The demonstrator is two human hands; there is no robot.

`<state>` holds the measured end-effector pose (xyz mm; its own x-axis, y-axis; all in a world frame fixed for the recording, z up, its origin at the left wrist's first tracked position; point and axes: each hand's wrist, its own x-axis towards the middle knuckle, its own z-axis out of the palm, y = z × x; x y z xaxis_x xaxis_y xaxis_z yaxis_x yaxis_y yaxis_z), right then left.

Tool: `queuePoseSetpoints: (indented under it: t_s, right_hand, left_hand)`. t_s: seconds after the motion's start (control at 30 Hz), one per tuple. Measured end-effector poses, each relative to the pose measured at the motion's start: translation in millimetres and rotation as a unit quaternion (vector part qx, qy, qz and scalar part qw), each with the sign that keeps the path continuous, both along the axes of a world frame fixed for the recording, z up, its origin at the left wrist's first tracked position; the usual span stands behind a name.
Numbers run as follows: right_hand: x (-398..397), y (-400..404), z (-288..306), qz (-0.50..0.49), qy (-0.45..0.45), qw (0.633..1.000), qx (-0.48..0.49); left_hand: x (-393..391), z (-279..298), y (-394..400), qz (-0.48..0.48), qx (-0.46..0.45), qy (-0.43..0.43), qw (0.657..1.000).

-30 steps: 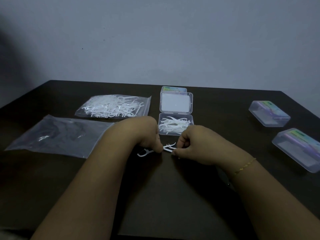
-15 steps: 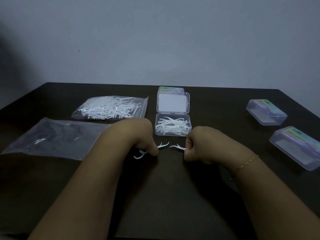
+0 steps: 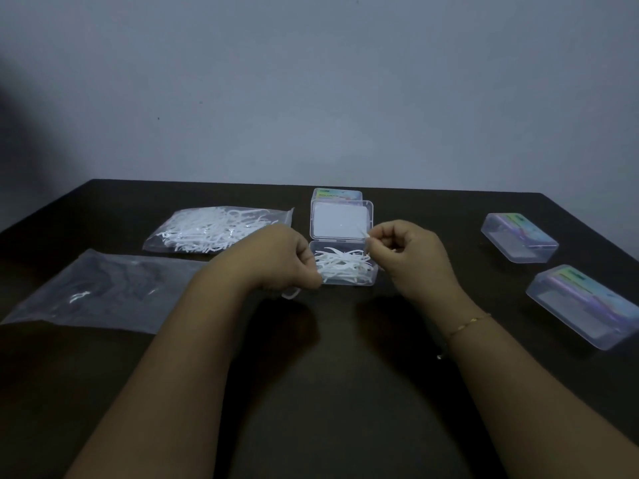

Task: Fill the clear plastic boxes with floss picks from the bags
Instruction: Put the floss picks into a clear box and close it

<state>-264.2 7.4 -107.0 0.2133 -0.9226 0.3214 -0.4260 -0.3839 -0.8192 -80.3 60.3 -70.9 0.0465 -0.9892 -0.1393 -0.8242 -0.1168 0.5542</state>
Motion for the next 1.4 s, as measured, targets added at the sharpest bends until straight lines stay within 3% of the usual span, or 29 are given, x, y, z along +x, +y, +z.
queuePoseSetpoints:
  t_s: [0.17,0.4,0.67,0.87,1.1,1.23,1.4]
  right_hand:
    - [6.6,-5.0,-9.6,-0.015,0.094,0.994,-0.046]
    - [18.0,-2.7,-16.2,0.024,0.247,0.959,-0.135]
    - [8.3,-12.1,-14.8,-0.057,0.057,0.994,-0.076]
    - [5.1,-14.1,-13.3,-0.084,0.038,0.995,-0.038]
    - [4.4,-14.0,-13.1,-0.078,0.047,0.996,0.023]
    - [4.0,-12.2,-11.1,-0.056,0.025,0.996,0.063]
    - [3.0,-9.5,-5.5,-0.007,-0.034,0.988,0.147]
  left_hand:
    - [5.1,-3.5,-6.5,0.056,-0.131,0.019,0.99]
    - [4.2,-9.4,-15.3,0.122,-0.252,0.032,0.96]
    - [-9.0,-23.2,-24.5,0.081,-0.229,-0.003,0.97]
    - [-17.7,-34.8,-29.4,0.037,-0.19,-0.002,0.981]
    - [-13.3,-34.8,-29.7,0.085,-0.204,0.16,0.962]
    - [-8.5,-28.2,-25.8,0.122,-0.207,0.16,0.957]
    - [-4.6,-28.2,-25.1,0.074,-0.096,0.118,0.986]
